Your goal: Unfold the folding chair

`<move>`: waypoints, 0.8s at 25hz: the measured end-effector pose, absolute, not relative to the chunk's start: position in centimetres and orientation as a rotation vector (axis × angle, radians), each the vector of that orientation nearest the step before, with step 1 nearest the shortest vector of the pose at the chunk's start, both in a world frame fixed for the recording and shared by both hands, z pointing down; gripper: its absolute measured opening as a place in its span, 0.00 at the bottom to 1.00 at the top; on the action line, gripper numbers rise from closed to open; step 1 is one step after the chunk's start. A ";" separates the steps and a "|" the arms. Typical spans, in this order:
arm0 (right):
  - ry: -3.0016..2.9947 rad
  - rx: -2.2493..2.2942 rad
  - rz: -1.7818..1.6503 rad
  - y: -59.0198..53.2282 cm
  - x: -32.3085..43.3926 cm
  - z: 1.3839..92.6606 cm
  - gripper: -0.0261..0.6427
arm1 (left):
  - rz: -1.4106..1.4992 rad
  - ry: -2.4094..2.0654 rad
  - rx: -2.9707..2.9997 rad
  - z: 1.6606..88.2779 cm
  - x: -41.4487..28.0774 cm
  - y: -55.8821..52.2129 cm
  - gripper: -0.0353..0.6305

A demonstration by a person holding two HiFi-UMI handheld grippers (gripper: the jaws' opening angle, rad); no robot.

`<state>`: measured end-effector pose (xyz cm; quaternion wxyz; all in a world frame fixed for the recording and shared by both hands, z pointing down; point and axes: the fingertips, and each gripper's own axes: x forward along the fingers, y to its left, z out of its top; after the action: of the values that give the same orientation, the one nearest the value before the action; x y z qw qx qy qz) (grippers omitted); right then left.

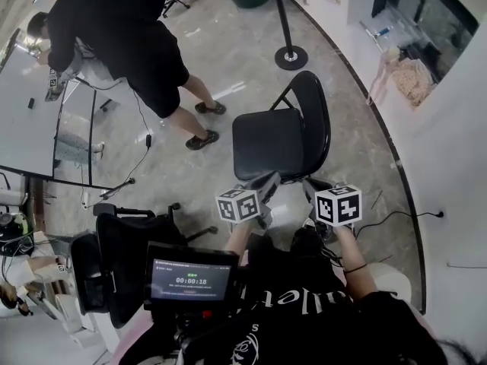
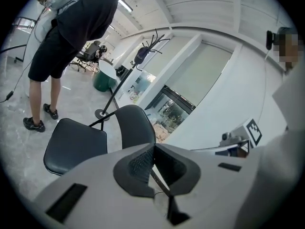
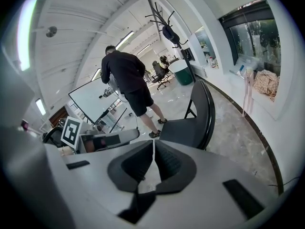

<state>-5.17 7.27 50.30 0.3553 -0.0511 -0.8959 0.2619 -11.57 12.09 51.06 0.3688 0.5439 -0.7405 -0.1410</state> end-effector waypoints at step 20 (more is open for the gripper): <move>-2.364 0.115 0.681 21.9 -7.7 49.4 0.08 | -0.095 -1.734 1.725 49.4 -12.2 25.9 0.06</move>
<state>-7.71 21.90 49.43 0.3328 0.0440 -0.9052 0.2608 -12.19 25.89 49.41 0.3401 0.6626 -0.6663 -0.0366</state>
